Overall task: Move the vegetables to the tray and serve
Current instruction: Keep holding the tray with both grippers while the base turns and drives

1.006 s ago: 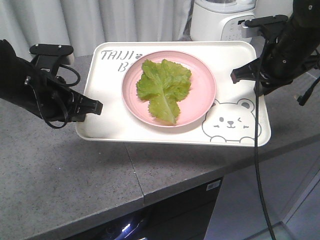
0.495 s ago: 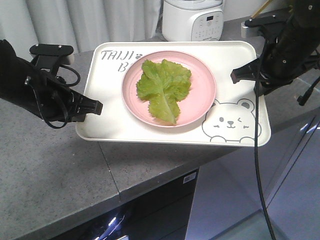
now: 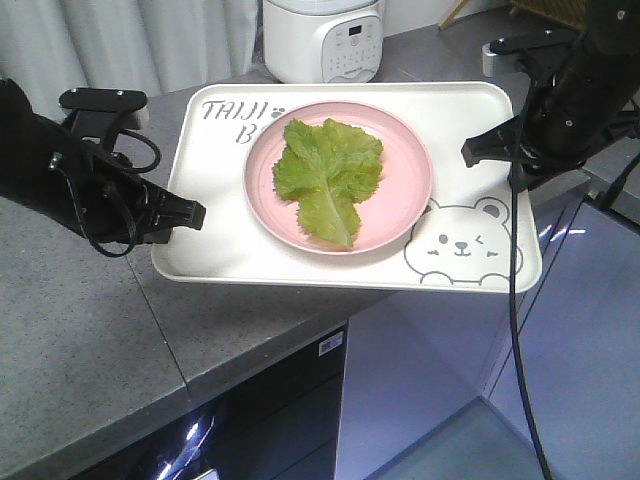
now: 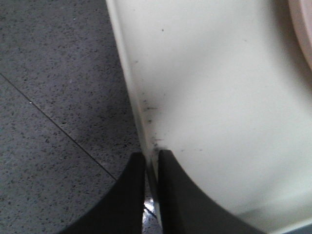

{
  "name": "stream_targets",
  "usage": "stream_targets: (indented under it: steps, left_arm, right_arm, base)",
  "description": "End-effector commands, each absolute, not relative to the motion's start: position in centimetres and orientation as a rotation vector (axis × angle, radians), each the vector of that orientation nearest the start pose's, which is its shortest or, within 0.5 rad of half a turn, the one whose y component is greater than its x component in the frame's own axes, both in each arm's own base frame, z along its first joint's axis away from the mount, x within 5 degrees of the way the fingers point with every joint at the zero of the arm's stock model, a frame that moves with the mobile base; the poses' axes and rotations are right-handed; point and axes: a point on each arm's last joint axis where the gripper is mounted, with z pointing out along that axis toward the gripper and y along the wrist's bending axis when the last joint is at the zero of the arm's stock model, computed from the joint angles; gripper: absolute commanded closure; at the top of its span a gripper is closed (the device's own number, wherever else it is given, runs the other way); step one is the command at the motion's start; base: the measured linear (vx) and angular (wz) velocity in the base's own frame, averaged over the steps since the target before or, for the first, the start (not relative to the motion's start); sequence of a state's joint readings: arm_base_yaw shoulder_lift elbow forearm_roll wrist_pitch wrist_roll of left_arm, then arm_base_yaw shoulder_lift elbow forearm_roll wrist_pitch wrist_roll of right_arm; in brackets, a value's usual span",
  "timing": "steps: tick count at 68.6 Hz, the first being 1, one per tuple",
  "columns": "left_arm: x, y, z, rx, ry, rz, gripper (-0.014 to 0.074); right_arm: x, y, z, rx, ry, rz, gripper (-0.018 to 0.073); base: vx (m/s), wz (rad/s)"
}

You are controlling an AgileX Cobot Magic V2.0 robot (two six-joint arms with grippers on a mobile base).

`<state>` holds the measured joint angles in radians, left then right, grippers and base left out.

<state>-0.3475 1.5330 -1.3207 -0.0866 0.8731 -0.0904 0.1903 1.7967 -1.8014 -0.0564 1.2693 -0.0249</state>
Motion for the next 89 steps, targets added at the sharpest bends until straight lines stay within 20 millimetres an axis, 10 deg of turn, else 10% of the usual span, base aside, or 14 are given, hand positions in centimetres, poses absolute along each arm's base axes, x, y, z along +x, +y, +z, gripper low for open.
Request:
stream_targets:
  steps: [1, 89]
  left_arm:
    - [30.41, -12.86, 35.35, 0.263, 2.379, -0.413, 0.0602]
    - [30.41, -12.86, 35.35, 0.263, 2.379, -0.413, 0.0602]
  right_arm:
    - [36.13, 7.92, 37.81, -0.354, 2.659, 0.098, 0.0534]
    - [36.12, 7.92, 37.8, -0.354, 2.66, 0.098, 0.0534]
  base:
    - [-0.03, -0.19]
    - [-0.02, -0.2]
